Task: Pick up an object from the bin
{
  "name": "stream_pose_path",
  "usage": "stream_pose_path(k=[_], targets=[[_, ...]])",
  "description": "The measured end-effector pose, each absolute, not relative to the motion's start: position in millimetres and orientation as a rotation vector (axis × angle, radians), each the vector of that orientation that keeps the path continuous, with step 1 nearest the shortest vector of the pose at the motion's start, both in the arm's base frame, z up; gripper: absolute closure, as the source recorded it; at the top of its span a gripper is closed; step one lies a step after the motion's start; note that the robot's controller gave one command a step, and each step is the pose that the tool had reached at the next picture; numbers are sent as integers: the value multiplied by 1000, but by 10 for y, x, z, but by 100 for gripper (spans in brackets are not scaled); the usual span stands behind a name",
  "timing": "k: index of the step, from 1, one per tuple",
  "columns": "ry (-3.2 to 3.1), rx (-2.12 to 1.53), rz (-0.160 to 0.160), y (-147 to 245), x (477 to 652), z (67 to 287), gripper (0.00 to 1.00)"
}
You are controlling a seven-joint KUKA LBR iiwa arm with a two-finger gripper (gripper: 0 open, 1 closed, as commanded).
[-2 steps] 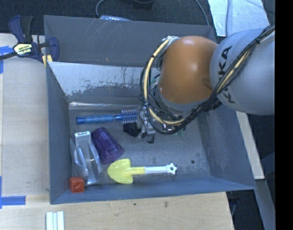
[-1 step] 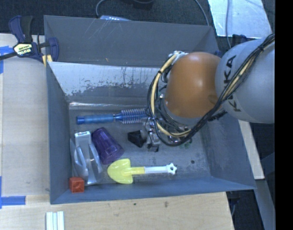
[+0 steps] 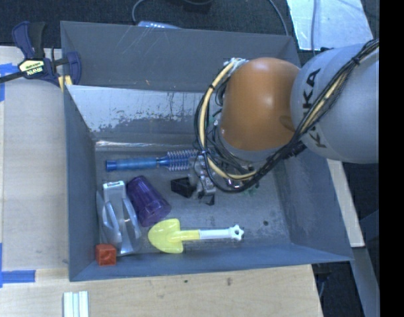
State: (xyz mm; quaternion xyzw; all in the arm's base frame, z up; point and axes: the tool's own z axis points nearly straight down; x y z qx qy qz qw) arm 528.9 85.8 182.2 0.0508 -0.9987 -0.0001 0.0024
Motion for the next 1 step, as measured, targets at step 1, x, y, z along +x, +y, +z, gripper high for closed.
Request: stream_pose_path(k=[1], targets=[[-3150, 162, -4, 872, 5367, 2392, 100]])
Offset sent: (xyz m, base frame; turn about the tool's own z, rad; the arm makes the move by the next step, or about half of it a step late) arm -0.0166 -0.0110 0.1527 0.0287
